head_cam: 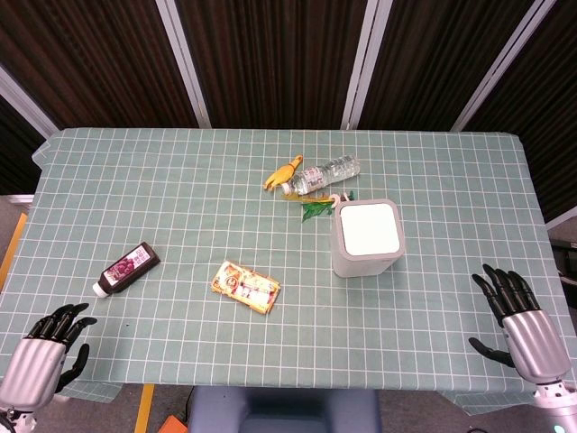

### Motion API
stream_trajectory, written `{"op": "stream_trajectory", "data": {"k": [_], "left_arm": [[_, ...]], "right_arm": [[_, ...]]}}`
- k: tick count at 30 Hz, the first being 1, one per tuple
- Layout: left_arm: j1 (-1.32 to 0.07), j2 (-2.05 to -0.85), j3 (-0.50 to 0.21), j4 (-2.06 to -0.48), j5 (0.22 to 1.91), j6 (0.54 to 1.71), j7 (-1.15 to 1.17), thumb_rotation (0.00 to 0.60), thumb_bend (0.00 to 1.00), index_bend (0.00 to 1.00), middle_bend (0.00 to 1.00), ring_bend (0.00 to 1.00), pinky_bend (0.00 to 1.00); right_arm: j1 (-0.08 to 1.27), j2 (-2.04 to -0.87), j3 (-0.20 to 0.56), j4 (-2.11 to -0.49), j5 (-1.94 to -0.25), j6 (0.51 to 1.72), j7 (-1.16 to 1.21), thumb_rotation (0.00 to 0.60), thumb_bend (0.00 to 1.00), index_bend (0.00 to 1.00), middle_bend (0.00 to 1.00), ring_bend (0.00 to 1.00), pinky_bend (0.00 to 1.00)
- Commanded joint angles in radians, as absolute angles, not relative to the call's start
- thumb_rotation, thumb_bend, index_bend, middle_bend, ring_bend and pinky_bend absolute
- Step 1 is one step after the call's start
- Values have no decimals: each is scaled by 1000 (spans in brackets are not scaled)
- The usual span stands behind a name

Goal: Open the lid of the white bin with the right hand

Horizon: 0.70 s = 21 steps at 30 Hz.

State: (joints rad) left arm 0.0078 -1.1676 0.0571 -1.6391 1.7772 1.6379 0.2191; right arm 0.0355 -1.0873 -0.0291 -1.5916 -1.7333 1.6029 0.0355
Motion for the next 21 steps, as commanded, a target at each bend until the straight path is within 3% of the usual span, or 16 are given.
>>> {"op": "stream_trajectory", "data": {"k": [1, 8, 10, 12, 14, 16, 21], "left_arm": [[8, -1167, 58, -1640, 1777, 1638, 219, 600, 503, 317, 194, 181, 328], [9, -1168, 57, -1640, 1780, 1642, 219, 600, 503, 317, 195, 181, 327], [8, -1166, 56, -1641, 1777, 1639, 213, 600, 503, 317, 196, 181, 327], [7, -1164, 54, -1642, 1773, 1639, 206, 600, 502, 317, 197, 181, 328], [7, -1163, 54, -1641, 1775, 1643, 205, 600, 503, 317, 197, 181, 328], [8, -1163, 56, -1638, 1785, 1648, 203, 600, 504, 317, 198, 181, 328], [6, -1163, 56, -1637, 1787, 1647, 200, 600, 503, 318, 210, 181, 328]], "right_arm": [[35, -1087, -29, -1592, -1734, 1605, 36, 600, 184, 0, 0, 0, 169], [37, -1090, -32, -1587, -1750, 1610, 50, 600, 184, 0, 15, 5, 170], [36, -1099, -34, -1577, -1768, 1625, 57, 600, 184, 0, 146, 91, 177], [30, -1109, -38, -1566, -1785, 1644, 53, 600, 184, 0, 297, 238, 285], [24, -1118, -43, -1560, -1800, 1658, 45, 600, 214, 0, 408, 375, 501], [18, -1122, -45, -1565, -1805, 1662, 13, 600, 305, 0, 515, 491, 689], [40, -1110, -16, -1667, -1802, 1624, -139, 600, 616, 13, 692, 644, 836]]}}
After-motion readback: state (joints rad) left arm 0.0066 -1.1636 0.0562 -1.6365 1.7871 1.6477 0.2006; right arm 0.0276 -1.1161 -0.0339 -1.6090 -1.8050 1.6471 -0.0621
